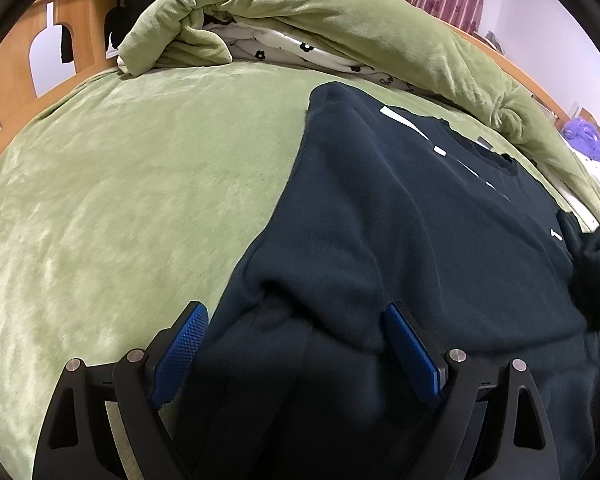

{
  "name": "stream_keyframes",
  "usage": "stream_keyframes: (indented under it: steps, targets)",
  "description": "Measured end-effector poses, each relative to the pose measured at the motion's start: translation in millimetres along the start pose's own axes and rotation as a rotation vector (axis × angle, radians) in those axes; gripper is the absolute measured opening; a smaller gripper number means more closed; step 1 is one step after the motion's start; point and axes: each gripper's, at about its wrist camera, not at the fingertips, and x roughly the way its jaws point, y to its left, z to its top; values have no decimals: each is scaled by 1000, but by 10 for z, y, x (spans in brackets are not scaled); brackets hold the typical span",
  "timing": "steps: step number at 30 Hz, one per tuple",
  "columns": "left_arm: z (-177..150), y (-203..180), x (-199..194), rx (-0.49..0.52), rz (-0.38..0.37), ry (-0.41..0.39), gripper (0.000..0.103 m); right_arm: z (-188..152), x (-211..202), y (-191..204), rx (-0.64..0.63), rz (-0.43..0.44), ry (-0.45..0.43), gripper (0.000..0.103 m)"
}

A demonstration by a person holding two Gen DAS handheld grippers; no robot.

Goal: Fold small clothes
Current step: 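Carry the sleeve across the sweatshirt front with the right tool and release, then regrasp the ribbed cuff with the right tool, straighten it, release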

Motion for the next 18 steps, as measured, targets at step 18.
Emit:
stream_keyframes:
  steps: [18]
  targets:
    - [-122,398,-235,-76,83,-5,89,-550,325,-1814,548,-10,120,69]
